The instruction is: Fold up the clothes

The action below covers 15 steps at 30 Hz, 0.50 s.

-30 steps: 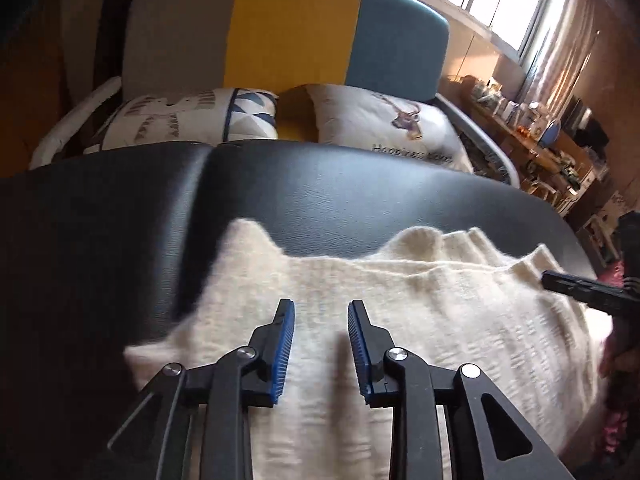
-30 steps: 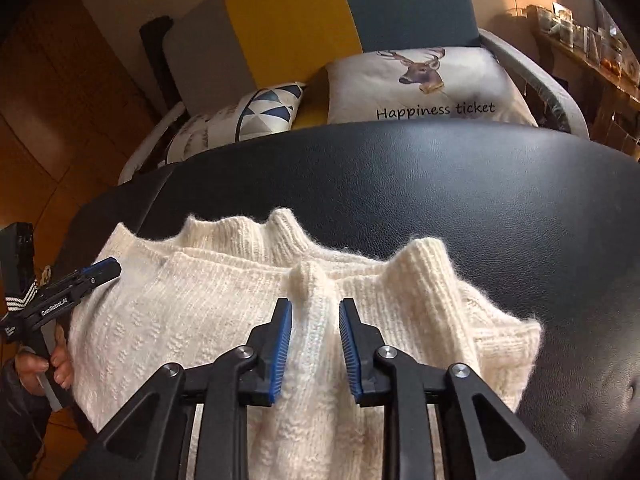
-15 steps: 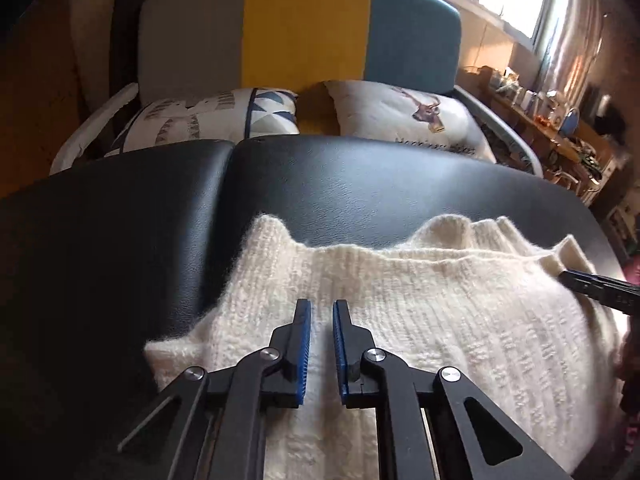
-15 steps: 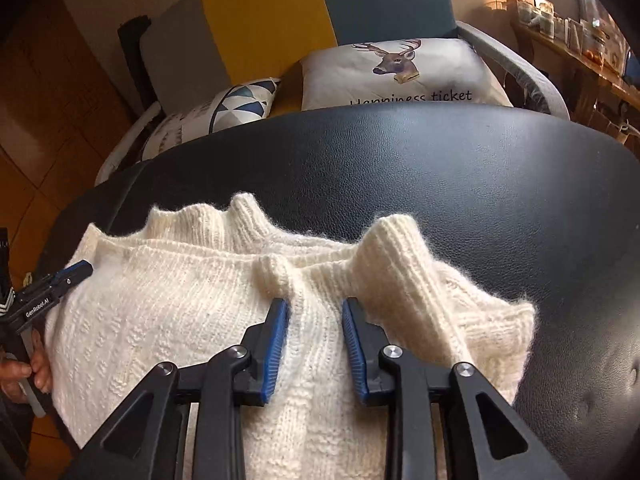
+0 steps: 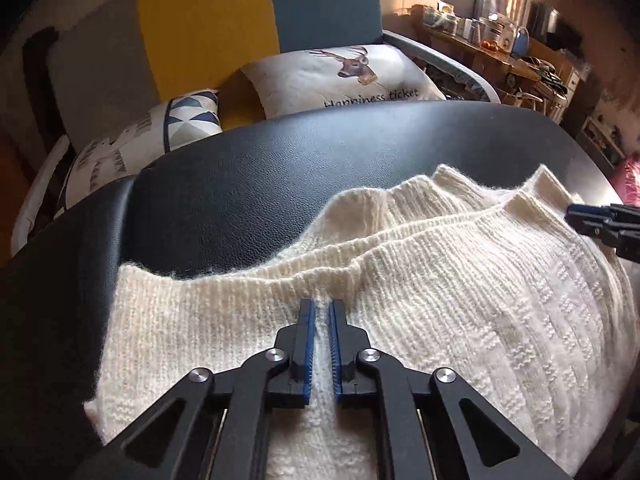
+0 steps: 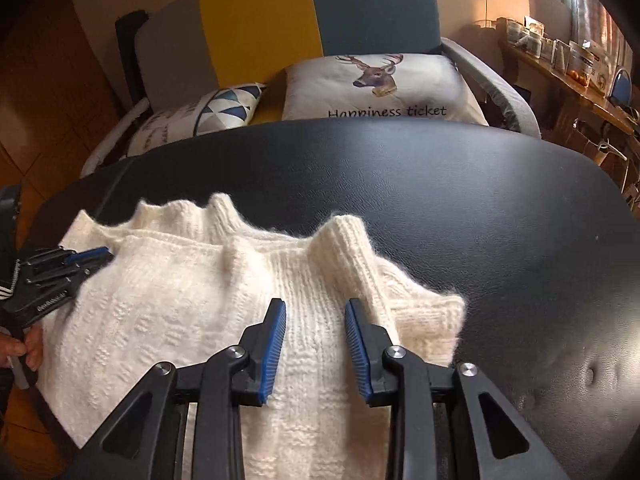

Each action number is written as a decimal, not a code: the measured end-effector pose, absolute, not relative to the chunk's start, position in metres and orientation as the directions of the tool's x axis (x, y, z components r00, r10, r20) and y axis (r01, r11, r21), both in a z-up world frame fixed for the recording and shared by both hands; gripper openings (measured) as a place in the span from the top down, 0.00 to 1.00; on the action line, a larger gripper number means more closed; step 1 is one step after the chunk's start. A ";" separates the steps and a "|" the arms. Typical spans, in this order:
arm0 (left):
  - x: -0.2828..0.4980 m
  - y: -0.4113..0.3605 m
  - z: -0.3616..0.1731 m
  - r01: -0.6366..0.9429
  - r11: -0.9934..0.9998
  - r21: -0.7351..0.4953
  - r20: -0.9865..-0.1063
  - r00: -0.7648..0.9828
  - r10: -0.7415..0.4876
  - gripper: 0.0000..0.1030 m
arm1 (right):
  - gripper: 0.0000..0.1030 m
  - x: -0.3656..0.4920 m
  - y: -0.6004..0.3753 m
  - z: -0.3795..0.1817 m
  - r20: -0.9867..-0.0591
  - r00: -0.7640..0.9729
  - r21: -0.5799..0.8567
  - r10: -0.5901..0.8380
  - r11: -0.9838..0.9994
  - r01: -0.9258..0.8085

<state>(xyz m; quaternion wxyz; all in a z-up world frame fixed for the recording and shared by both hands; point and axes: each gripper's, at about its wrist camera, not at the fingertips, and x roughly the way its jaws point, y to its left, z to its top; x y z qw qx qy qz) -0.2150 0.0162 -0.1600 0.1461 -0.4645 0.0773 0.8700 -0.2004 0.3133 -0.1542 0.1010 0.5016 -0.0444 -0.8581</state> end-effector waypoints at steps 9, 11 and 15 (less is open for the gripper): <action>-0.227 -0.001 -0.166 -0.199 -0.969 -0.150 -0.813 -0.532 0.235 0.95 | 0.70 -0.194 0.319 -0.146 -0.826 -0.538 0.118 -0.171 -0.984 0.131; -0.222 0.003 -0.166 -0.222 -0.965 -0.143 -0.808 -0.536 0.243 0.94 | 0.68 -0.194 0.320 -0.140 -0.818 -0.554 0.099 -0.152 -0.987 0.125; -0.222 0.001 -0.167 -0.227 -0.960 -0.164 -0.805 -0.531 0.263 0.91 | 0.66 -0.206 0.314 -0.141 -0.837 -0.535 0.049 -0.116 -0.989 0.138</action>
